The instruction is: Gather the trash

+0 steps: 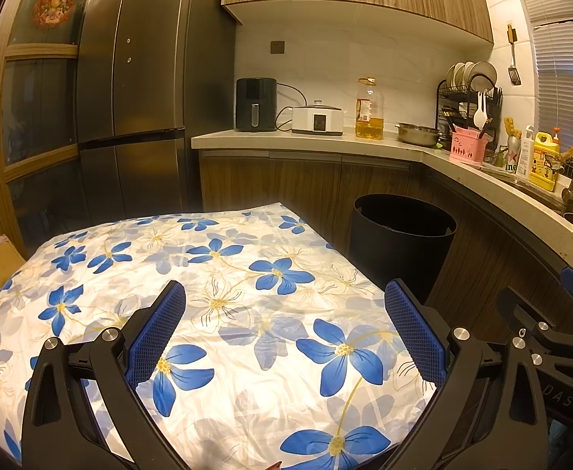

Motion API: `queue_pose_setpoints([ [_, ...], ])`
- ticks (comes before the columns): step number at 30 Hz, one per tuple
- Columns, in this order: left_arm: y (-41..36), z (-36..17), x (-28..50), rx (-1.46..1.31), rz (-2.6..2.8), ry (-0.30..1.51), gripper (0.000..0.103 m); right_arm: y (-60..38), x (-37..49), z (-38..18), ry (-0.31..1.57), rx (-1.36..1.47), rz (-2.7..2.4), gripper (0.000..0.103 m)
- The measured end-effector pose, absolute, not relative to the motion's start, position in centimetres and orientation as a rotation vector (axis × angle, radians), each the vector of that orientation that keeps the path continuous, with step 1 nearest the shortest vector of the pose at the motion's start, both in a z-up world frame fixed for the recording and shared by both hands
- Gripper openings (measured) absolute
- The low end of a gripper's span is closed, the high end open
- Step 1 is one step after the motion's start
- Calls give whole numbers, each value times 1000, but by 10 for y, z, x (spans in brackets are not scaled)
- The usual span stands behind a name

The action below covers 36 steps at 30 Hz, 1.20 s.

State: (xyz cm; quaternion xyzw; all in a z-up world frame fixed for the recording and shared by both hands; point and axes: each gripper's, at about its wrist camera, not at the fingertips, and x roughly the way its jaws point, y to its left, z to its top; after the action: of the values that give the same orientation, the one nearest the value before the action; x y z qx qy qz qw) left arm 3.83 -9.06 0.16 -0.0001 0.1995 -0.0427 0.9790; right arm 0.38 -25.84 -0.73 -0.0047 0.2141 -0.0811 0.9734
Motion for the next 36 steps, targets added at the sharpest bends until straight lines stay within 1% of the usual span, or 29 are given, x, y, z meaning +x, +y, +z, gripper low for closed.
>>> queue_pose_setpoints([
  [36, -90, -2, 39, 1, -79, 415, 97, -259, 4, -8, 432, -8, -163, 98],
])
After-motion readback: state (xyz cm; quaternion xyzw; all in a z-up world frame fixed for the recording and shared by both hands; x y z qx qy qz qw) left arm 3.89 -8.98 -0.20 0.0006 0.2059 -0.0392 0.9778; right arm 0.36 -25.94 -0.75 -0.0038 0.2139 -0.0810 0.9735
